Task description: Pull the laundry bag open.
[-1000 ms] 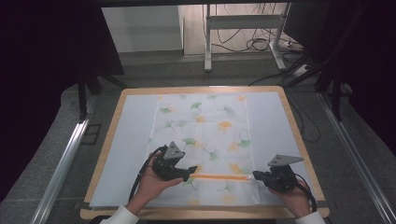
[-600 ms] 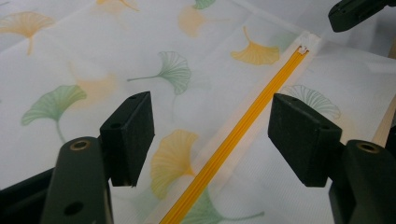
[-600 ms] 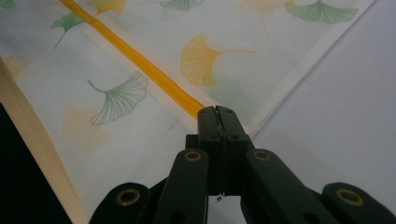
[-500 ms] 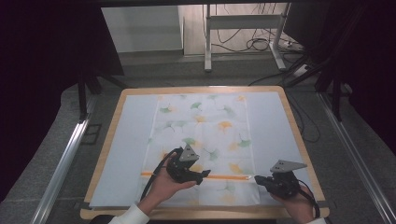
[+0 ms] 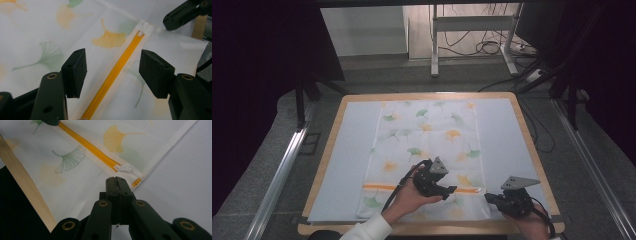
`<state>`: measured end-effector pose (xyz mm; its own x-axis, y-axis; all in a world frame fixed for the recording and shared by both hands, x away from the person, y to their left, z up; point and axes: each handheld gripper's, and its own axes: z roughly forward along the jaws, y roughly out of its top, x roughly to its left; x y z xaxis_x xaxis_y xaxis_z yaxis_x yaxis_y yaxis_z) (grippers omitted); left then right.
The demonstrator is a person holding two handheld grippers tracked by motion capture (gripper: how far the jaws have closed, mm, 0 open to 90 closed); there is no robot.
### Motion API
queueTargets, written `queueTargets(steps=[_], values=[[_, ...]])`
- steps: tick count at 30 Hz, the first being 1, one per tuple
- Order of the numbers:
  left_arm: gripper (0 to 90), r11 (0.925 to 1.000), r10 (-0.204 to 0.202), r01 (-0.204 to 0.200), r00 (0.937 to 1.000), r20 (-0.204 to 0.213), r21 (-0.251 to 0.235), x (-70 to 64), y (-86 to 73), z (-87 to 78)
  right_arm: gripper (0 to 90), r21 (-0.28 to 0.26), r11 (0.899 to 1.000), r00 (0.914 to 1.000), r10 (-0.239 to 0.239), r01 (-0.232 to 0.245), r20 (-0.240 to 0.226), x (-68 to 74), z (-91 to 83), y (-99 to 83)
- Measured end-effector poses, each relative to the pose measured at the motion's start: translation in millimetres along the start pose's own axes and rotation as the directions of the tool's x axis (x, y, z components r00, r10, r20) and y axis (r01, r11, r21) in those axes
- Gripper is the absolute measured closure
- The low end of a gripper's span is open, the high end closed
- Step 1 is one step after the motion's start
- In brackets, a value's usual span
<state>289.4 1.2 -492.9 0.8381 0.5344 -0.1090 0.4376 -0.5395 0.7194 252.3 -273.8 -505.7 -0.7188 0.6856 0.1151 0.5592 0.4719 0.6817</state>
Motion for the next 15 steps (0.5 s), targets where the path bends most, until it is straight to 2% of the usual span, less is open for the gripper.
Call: queueTargets(steps=[5, 12, 15], values=[[39.3, 0.9995, 0.031, -0.031, 0.9994, 0.018, 0.009, -8.6, 12.6, 19.7, 88.7, 0.016, 1.0, 0.9999, -0.015, 0.015, -0.006, 1.3, 2.8, -0.1], [43.2, 0.9992, 0.037, -0.038, 0.998, 0.05, 0.013, -15.6, 24.7, 38.7, 88.7, 0.057, 0.998, 0.9991, -0.038, 0.039, -0.016, 5.5, 7.1, -0.4], [43.7, 0.9963, 0.074, -0.076, 0.9958, 0.054, 0.04, -15.1, 29.6, 44.8, 88.7, 0.066, 0.997, 0.999, -0.043, 0.044, -0.012, 6.7, 8.0, -0.6]])
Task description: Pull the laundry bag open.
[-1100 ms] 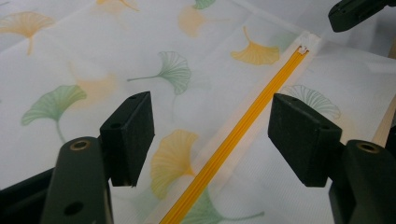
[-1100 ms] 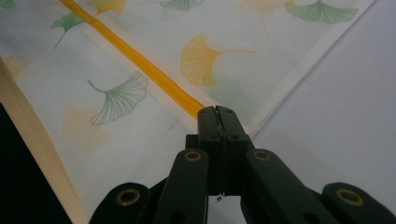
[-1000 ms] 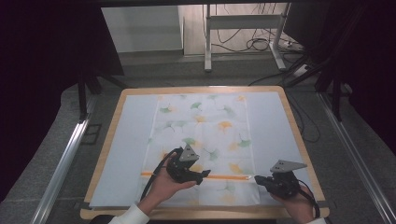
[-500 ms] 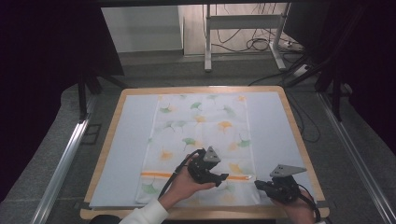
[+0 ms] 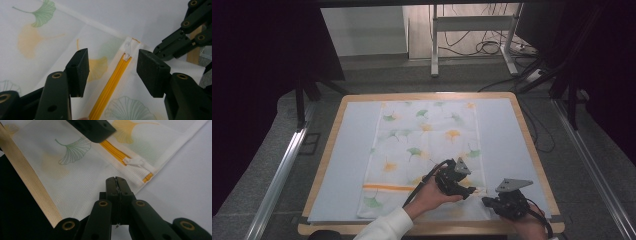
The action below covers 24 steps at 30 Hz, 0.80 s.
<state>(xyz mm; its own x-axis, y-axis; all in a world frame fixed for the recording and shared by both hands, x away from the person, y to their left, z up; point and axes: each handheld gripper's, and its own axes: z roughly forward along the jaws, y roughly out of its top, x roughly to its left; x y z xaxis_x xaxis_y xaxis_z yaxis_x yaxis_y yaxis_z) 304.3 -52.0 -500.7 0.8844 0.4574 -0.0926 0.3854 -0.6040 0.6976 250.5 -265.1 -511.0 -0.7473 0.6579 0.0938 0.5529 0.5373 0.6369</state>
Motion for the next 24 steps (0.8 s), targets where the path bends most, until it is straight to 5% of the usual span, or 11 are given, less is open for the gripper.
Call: queueTargets(steps=[12, 24], values=[[45.0, 0.9997, -0.016, 0.016, 0.9998, 0.015, -0.017, -0.4, 7.4, 9.1, 88.7, 0.017, 1.0, 1.0, 0.006, -0.006, 0.003, -0.5, 1.9, -0.6], [50.9, 0.9997, 0.024, -0.025, 0.9986, 0.047, 0.009, -3.5, 11.1, 19.1, 88.7, 0.019, 1.0, 0.9999, 0.011, -0.011, 0.001, -1.2, 2.7, -1.1]])
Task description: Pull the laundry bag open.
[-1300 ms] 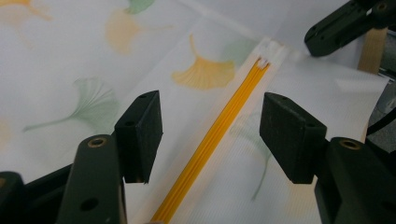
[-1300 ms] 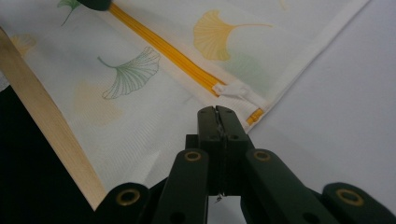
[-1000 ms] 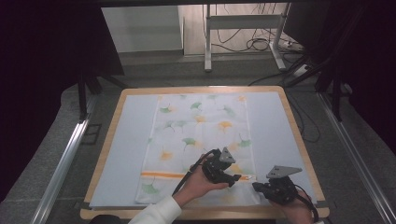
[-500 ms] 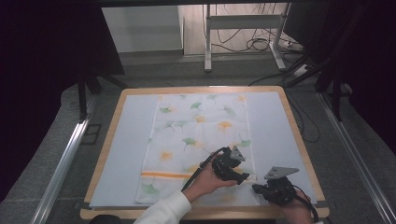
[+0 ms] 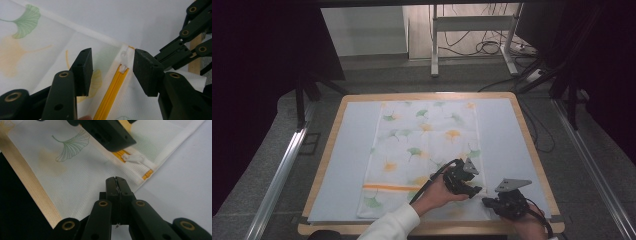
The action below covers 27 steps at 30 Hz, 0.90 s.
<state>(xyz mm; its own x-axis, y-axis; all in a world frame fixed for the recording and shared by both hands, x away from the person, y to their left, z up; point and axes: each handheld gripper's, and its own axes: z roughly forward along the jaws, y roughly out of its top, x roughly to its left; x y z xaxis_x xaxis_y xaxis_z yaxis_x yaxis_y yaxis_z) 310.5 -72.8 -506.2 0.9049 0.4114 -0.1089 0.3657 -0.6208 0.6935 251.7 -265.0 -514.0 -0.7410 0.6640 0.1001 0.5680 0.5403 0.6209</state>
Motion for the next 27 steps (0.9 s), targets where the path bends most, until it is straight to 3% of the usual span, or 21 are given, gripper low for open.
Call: queueTargets(steps=[3, 13, 18, 21, 26, 27], values=[[52.7, 0.9995, 0.028, -0.028, 0.9996, 0.0, 0.012, -0.7, 2.7, 1.2, 88.7, 0.0, 1.0, 1.0, 0.001, -0.001, -0.002, -0.4, 0.0, -0.2], [58.7, 0.9992, 0.03, -0.03, 0.9993, 0.021, 0.026, -3.9, 5.4, 11.6, 88.7, -0.001, 1.0, 0.9999, 0.004, -0.004, -0.009, -1.4, 0.1, -0.4], [66.5, 0.9974, 0.042, -0.044, 0.9983, 0.039, 0.056, -4.6, 8.3, 19.1, 88.7, -0.001, 1.0, 1.0, 0.002, -0.002, -0.008, -1.4, 0.1, -0.5], [70.9, 0.9955, 0.064, -0.065, 0.9977, 0.022, 0.069, -5.8, 9.1, 20.8, 88.8, -0.001, 1.0, 1.0, 0.001, -0.001, -0.007, -1.4, 0.0, -0.5], [78.3, 0.9955, 0.063, -0.064, 0.9977, 0.027, 0.07, -6.1, 9.4, 21.7, 88.8, 0.001, 1.0, 1.0, -0.001, 0.001, -0.007, -1.5, 0.2, -0.3], [80.6, 0.9937, 0.081, -0.082, 0.9965, 0.019, 0.076, -7.3, 10.1, 21.9, 88.8, 0.001, 1.0, 1.0, -0.002, 0.002, -0.007, -1.5, 0.2, -0.3]])
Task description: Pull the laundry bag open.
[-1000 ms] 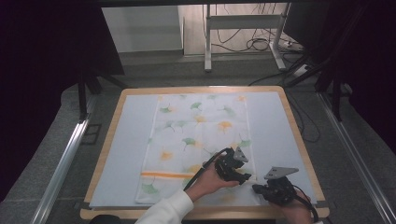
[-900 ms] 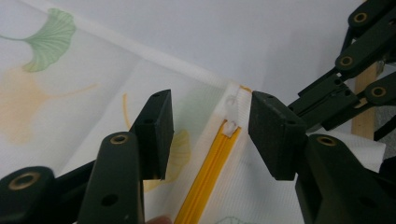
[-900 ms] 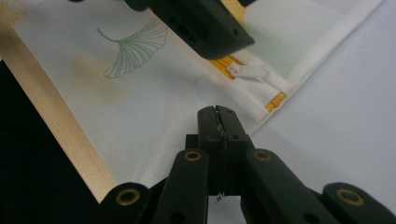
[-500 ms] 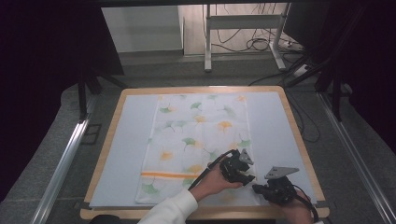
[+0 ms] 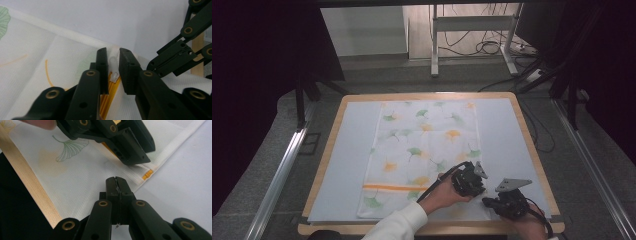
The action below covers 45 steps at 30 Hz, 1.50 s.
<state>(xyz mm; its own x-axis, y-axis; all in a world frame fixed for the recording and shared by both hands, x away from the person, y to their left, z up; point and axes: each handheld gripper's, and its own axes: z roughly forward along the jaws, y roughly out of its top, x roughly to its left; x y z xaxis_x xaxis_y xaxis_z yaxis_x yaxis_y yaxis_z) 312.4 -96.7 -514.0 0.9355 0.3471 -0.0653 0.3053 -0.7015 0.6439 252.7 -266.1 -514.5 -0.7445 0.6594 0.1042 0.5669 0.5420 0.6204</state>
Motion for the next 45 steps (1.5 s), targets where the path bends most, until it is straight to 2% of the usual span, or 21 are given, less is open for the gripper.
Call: queueTargets(steps=[2, 6, 8, 18, 21, 23, 28, 35, 39, 45], values=[[84.1, 0.9997, 0.021, -0.021, 0.9997, -0.011, 0.009, -2.2, 1.3, 0.2, 88.8, 0.0, 1.0, 1.0, -0.001, 0.001, 0.0, 0.0, 0.0, 0.0], [86.1, 0.9995, 0.028, -0.027, 0.9994, -0.021, 0.012, -4.0, 2.2, -1.4, 88.8, 0.0, 1.0, 1.0, 0.0, 0.0, 0.0, -0.1, 0.1, 0.0], [90.0, 0.9999, 0.014, -0.014, 0.9997, -0.021, 0.007, -3.2, 1.5, -2.8, 88.8, -0.001, 1.0, 1.0, 0.0, 0.0, -0.003, -0.5, 0.0, -0.1], [90.0, 0.9999, 0.011, -0.011, 0.9998, -0.016, 0.007, -1.9, 1.2, -2.4, 88.8, -0.003, 1.0, 1.0, 0.0, 0.0, -0.004, -1.1, 0.3, 0.0], [89.4, 1.0, -0.002, 0.002, 1.0, 0.001, 0.006, -1.1, 2.2, -0.8, 88.8, -0.003, 1.0, 1.0, 0.0, 0.0, -0.005, -1.3, 0.4, 0.0], [85.1, 1.0, -0.006, 0.006, 0.9999, 0.015, 0.006, -0.8, 4.1, 0.8, 88.8, -0.003, 1.0, 1.0, 0.001, -0.001, -0.003, -1.3, 0.6, 0.1], [84.0, 0.9984, 0.027, -0.026, 0.9995, -0.018, 0.051, -5.9, 10.8, 5.8, 88.8, -0.002, 1.0, 1.0, 0.0, 0.0, -0.001, -1.0, 0.4, 0.1], [89.4, 0.9977, 0.048, -0.047, 0.9981, -0.037, 0.049, -6.2, 9.2, 4.9, 88.8, -0.001, 1.0, 1.0, -0.002, 0.002, 0.001, -0.7, 0.5, 0.1], [90.0, 0.9991, 0.02, -0.019, 0.9995, -0.024, 0.039, -4.3, 8.1, 4.6, 88.8, -0.001, 1.0, 1.0, -0.004, 0.004, 0.001, -0.7, 0.5, 0.1], [90.0, 0.9994, 0.009, -0.008, 0.9997, -0.023, 0.034, -3.0, 5.6, 2.5, 89.0, -0.001, 1.0, 1.0, 0.0, 0.0, 0.001, -0.8, 0.8, 0.2]])
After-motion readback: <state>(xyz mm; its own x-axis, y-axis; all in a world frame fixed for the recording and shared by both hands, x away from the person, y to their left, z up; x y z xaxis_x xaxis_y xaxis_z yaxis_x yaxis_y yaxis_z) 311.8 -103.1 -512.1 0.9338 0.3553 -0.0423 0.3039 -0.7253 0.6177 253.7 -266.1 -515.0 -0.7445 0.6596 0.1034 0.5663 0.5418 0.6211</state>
